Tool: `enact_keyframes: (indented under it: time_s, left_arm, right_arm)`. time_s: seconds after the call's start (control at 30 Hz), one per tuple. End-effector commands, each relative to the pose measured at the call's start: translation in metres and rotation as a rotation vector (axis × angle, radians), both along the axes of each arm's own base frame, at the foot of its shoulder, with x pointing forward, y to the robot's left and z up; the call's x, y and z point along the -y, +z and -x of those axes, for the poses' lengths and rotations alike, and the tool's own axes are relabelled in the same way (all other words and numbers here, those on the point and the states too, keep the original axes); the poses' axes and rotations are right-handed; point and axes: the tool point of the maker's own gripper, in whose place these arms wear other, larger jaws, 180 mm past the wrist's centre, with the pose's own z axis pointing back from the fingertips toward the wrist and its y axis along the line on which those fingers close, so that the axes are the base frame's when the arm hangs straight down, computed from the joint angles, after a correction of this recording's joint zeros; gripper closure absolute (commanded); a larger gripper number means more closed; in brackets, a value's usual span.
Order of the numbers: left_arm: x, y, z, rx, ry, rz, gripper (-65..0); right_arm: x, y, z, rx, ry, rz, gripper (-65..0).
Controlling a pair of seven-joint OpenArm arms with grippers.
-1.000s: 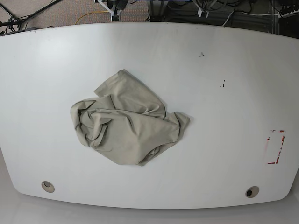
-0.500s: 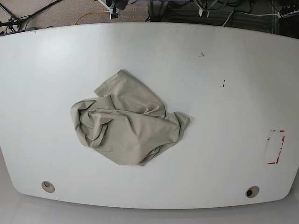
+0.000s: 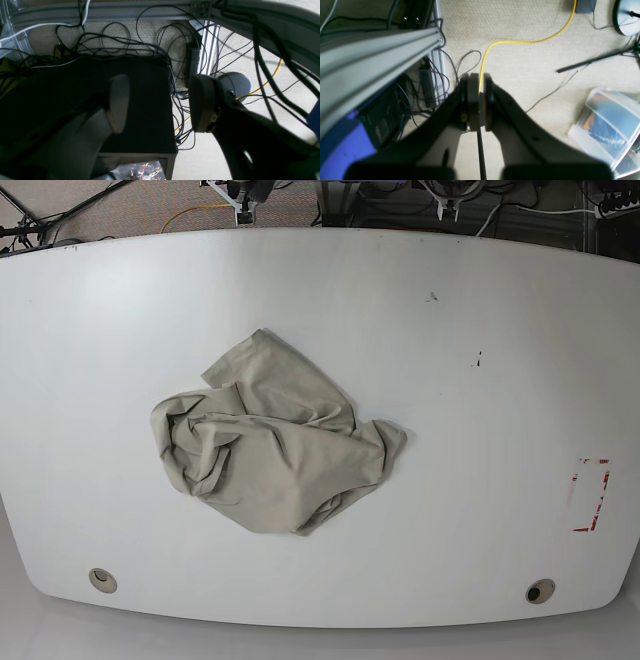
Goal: Fold the T-shirt properly
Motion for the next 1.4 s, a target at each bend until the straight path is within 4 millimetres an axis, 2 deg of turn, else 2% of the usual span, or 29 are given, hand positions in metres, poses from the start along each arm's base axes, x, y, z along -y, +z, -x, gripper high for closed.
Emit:
enact_keyframes:
  time_s: [0.0, 0.07, 0.13, 0.2, 0.5, 0.77, 1.17, 1.37]
  left_arm:
    - [-0.002, 0.001, 0.001, 0.007, 0.001, -0.003, -34.7]
    - [-0.002, 0.003, -0.012, 0.049, -0.001, -0.005, -34.7]
    - [-0.013, 0.007, -0.011, 0.073, -0.011, -0.021, -34.7]
    - [-0.014, 0.012, -0.02, 0.116, -0.016, -0.024, -34.7]
    - [-0.014, 0.032, -0.02, 0.207, -0.038, -0.028, -34.7]
    - [-0.012, 0.048, 0.004, 0.22, -0.053, -0.026, -34.7]
    - [-0.007, 0.097, 0.031, 0.291, -0.083, -0.022, -34.6]
    - [-0.03, 0.128, 0.04, 0.326, -0.053, -0.08, -34.6]
  right_arm:
    - [-0.001, 0.001, -0.004, 0.017, -0.001, -0.002, -2.9]
    - [-0.008, 0.003, -0.011, 0.043, -0.004, -0.012, -2.9]
    - [-0.008, 0.006, -0.009, 0.057, -0.005, -0.013, -2.9]
    - [-0.008, 0.009, -0.012, 0.078, -0.007, -0.015, -2.9]
    - [-0.009, 0.02, 0.006, 0.109, -0.011, -0.018, -2.9]
    - [-0.008, 0.038, 0.025, 0.144, -0.015, -0.019, -2.9]
    - [-0.008, 0.083, 0.046, 0.227, -0.024, -0.023, -2.9]
    - [-0.008, 0.11, 0.052, 0.27, -0.029, -0.024, -2.9]
